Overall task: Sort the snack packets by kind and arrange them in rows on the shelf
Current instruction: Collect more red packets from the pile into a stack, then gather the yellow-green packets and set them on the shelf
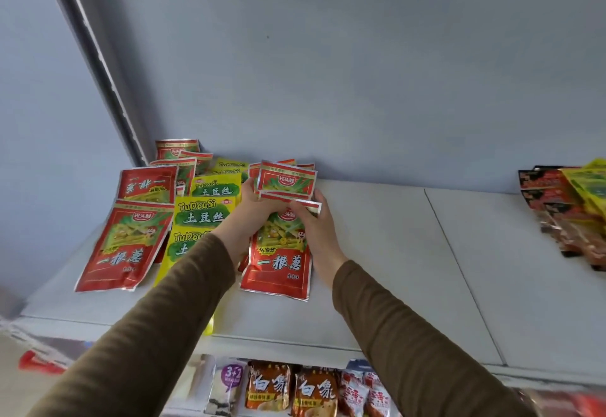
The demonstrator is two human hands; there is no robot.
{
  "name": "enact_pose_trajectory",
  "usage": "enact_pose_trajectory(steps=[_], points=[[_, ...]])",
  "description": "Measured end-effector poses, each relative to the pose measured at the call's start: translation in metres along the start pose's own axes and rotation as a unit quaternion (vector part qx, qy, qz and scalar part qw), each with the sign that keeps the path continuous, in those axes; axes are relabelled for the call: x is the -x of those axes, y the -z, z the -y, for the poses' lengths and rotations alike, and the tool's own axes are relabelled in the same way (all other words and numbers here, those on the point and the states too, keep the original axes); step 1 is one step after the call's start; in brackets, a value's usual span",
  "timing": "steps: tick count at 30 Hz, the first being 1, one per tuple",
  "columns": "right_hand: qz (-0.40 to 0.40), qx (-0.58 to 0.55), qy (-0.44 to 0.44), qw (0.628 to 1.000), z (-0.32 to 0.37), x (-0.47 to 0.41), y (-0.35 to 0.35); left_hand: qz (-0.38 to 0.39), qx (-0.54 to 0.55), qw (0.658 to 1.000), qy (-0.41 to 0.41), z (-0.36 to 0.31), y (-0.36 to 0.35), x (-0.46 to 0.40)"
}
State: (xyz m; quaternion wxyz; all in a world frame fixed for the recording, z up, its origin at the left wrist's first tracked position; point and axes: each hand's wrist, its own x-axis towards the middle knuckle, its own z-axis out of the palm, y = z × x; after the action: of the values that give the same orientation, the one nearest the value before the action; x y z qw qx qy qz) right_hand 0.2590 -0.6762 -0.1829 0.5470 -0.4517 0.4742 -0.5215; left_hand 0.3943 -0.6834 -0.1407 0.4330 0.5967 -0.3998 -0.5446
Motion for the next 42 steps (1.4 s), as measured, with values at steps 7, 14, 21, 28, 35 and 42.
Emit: enact_pose_trajectory(steps=[7, 14, 21, 28, 35, 42], points=[[-0.015, 0.065, -0.001, 0.998, -0.005, -0.004, -0.013, -0.025, -0.009, 0.999, -0.023, 0.011, 0.003, -0.008], [-0.041, 0.099, 0.032, 0.994, -0.009, -0.002, -0.018, -0.088, -0.273, 0.938, -0.194, 0.016, 0.003, -0.007], [-0.036, 0.138, 0.032, 0.989, 0.0, 0.004, -0.022, -0.091, -0.345, 0.9, -0.25, 0.013, 0.014, -0.003], [-0.049, 0.342, 0.122, 0.931, 0.038, 0.019, 0.016, -0.071, -0.485, 0.82, -0.294, 0.002, 0.017, 0.008], [-0.036, 0.616, 0.176, 0.767, 0.057, 0.03, 0.075, -0.043, -0.586, 0.718, -0.373, -0.003, -0.016, 0.018], [-0.054, 0.683, 0.14, 0.715, 0.069, 0.064, 0.131, 0.02, -0.609, 0.684, -0.402, 0.001, -0.074, 0.034]])
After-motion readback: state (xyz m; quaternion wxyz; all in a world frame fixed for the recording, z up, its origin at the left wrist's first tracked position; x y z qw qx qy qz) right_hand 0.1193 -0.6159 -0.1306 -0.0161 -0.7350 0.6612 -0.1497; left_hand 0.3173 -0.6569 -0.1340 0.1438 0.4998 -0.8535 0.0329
